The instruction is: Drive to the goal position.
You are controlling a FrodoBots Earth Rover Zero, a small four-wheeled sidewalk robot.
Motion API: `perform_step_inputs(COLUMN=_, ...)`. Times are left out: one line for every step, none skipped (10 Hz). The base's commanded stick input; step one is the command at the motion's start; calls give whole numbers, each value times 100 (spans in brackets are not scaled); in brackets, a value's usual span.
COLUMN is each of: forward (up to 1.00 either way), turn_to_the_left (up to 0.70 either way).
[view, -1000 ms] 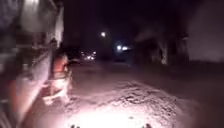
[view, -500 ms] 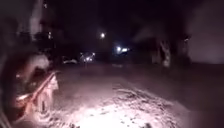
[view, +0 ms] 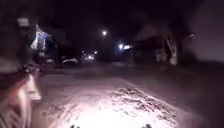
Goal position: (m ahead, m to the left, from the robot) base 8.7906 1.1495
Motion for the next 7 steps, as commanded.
perform_step_inputs(forward=100, turn_to_the_left=0)
perform_step_inputs(forward=100, turn_to_the_left=0)
perform_step_inputs(forward=100, turn_to_the_left=0)
perform_step_inputs(forward=100, turn_to_the_left=0)
perform_step_inputs(forward=100, turn_to_the_left=0)
perform_step_inputs(forward=100, turn_to_the_left=0)
perform_step_inputs(forward=100, turn_to_the_left=0)
